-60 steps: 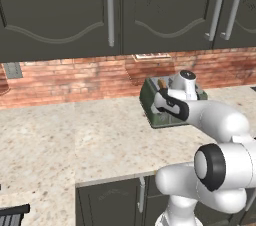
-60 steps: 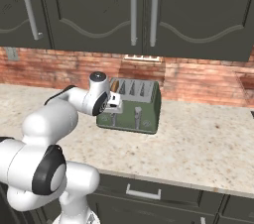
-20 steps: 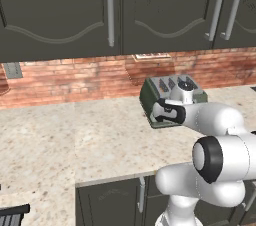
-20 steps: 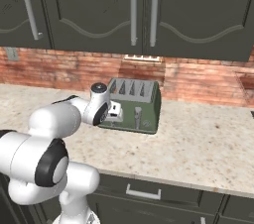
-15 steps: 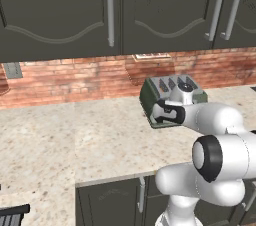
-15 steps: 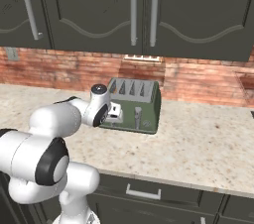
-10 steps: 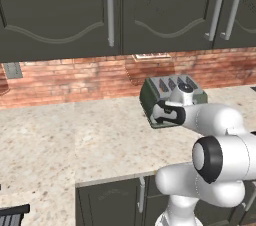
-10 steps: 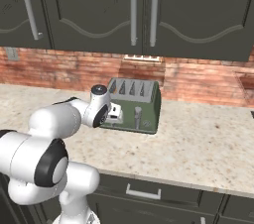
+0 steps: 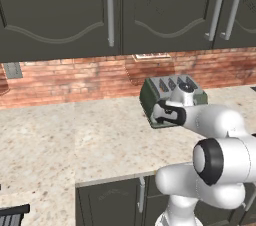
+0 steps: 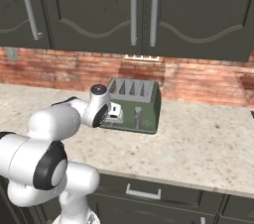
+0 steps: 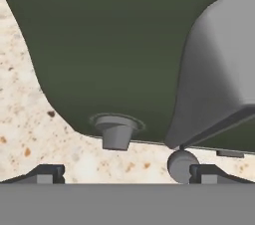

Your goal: Start the toaster. Once the lever pops up, take the bread to the plate on the dining counter.

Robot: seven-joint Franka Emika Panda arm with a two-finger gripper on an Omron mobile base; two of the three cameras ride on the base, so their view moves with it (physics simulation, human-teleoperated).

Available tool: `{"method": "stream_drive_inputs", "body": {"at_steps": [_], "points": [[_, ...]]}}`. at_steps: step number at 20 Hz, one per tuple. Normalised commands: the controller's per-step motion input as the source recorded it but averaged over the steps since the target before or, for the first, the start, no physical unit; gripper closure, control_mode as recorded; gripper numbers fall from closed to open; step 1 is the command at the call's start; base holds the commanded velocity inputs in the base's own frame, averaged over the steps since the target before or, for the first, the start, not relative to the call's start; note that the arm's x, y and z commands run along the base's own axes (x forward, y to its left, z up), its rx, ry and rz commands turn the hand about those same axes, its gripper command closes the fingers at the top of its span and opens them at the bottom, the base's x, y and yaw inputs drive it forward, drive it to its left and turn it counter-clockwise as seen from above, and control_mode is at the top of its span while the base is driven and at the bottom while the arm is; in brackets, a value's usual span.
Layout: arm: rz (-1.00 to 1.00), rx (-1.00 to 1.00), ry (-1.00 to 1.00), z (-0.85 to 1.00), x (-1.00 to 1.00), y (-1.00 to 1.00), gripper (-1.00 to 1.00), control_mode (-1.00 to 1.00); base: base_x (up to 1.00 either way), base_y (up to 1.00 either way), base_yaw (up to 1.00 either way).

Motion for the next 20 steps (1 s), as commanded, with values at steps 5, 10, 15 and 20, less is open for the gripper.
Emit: {"method": "stream_drive_inputs", "body": {"at_steps": [5, 10, 15, 20], "points": [[0.00, 0.00, -0.13, 0.34, -0.08, 0.00, -1.00, -1.00, 0.00, 0.00, 0.00], [0.00, 0.00, -0.15, 0.34, -0.01, 0.00, -1.00, -1.00, 0.00, 0.00, 0.00], [0.00, 0.00, -0.15, 0.25, -0.08, 0.00, -1.00, -1.00, 0.00, 0.00, 0.00], [0.00, 0.00, -0.18, 0.26, -0.07, 0.00, -1.00, -1.00, 0.00, 0.00, 0.00]]}}
